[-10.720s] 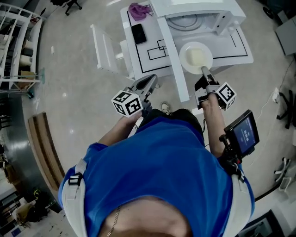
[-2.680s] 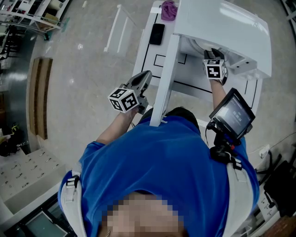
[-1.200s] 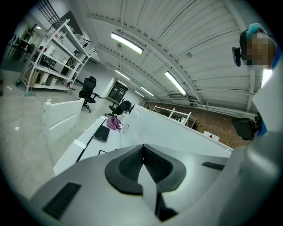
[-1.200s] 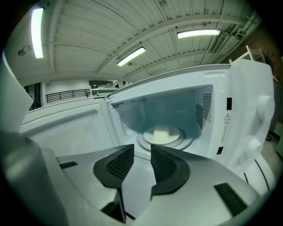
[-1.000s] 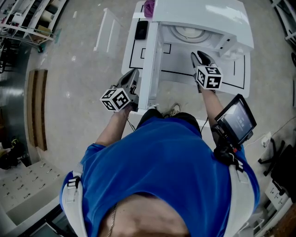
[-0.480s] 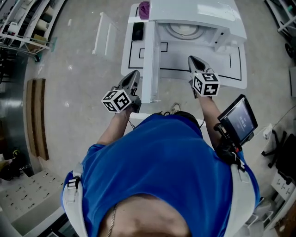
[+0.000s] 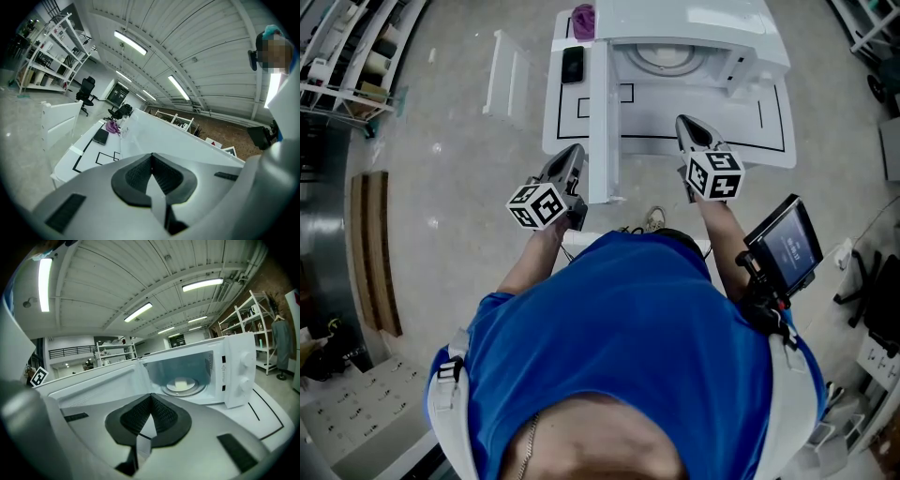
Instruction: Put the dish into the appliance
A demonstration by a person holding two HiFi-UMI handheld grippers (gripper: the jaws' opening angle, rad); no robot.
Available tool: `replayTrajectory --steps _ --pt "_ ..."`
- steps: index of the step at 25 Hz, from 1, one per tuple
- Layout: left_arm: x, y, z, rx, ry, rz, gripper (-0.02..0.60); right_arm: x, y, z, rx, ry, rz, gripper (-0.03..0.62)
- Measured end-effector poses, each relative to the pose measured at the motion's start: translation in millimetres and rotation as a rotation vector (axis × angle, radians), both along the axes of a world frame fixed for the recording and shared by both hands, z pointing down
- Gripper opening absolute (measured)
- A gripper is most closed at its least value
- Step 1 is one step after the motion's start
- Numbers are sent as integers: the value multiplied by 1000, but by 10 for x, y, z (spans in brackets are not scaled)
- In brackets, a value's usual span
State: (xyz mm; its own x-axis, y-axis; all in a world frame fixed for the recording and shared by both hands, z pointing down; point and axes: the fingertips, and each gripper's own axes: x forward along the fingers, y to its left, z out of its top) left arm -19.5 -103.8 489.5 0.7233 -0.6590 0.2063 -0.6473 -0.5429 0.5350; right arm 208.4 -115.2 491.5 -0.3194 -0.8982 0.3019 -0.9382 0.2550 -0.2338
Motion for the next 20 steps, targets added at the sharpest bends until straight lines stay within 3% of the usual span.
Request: replayTrajectory --steps 20 --pt "-14 -68 -5 4 1 39 6 26 5 -23 1 24 34 2"
